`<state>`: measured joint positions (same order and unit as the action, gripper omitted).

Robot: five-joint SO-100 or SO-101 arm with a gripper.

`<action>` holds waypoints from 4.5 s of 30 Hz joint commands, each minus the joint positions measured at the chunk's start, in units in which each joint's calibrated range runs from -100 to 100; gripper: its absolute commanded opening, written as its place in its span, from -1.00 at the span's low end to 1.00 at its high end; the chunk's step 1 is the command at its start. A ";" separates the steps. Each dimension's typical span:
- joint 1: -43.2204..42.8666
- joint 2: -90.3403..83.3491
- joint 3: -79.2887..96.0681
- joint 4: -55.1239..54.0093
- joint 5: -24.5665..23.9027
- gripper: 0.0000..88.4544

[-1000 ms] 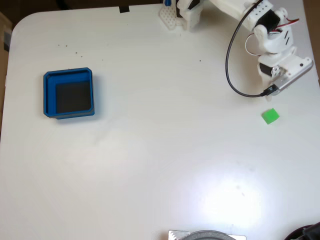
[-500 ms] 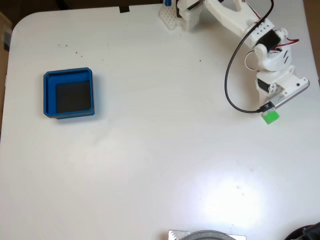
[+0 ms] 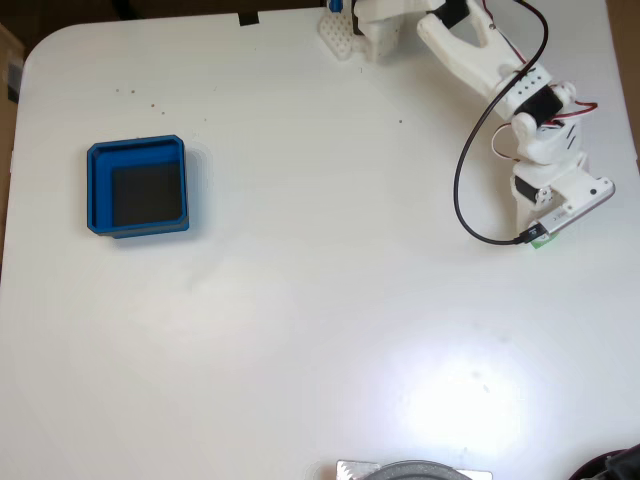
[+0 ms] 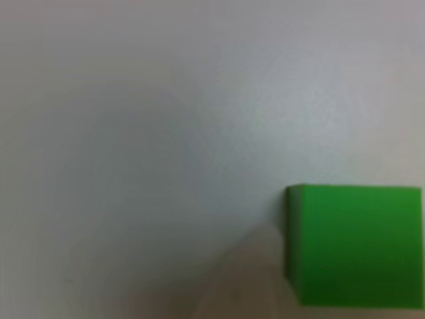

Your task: Pick up green cube and drop it in the blue box

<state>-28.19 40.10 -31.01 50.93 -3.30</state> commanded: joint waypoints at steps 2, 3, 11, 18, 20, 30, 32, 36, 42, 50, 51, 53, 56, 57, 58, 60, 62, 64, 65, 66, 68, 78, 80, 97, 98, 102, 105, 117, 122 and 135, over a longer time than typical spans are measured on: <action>0.71 1.37 -5.44 0.23 0.15 -0.32; 0.71 1.87 -5.98 0.23 0.15 -0.32; 0.71 3.63 -7.50 0.15 0.10 -0.32; 0.56 3.96 -7.50 0.15 0.05 -0.32; 0.48 3.96 -7.32 0.15 0.10 -0.32; 0.33 4.05 -7.05 0.15 0.05 -0.32; 0.33 4.05 -7.14 0.15 0.10 -0.32; 0.33 4.05 -7.14 0.15 0.10 -0.32; 0.33 4.21 -6.87 0.15 0.05 -0.34; 0.33 5.30 -7.05 0.15 -0.20 -0.34; 0.33 5.38 -7.05 0.15 -0.20 -0.34; 0.33 5.38 -6.96 0.15 -0.20 -0.34; 0.33 5.38 -6.96 0.15 -0.20 -0.37; 0.33 5.38 -6.96 0.15 -0.20 -0.39; 0.33 5.38 -6.96 0.15 -0.20 -0.43; 0.33 5.30 -6.96 0.15 -0.20 -0.52; 0.40 5.13 -6.96 0.15 -0.20 -0.62; 0.48 5.05 -6.96 0.15 -0.20 -0.72; 0.48 4.97 -6.96 0.15 -0.10 -0.76; 0.48 4.88 -7.05 0.15 -0.05 -0.80; 0.56 4.80 -7.05 0.15 0.10 -0.88; 0.71 4.63 -7.23 0.23 0.10 -0.97; 0.71 4.05 -7.23 0.23 0.10 -0.97; 0.79 -14.93 -6.87 13.19 0.15 -0.97; 0.79 -15.85 -6.87 14.50 0.15 -0.97; 0.94 -19.20 -6.87 18.66 0.15 -0.97; 2.54 -21.29 -6.87 20.45 0.15 -0.97; 15.29 -26.14 -6.87 23.39 0.15 -0.97; 23.00 -26.22 -6.87 23.39 0.15 -0.97; 37.58 -26.14 -6.87 23.39 0.15 -0.97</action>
<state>6.86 20.22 -34.23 73.93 -3.30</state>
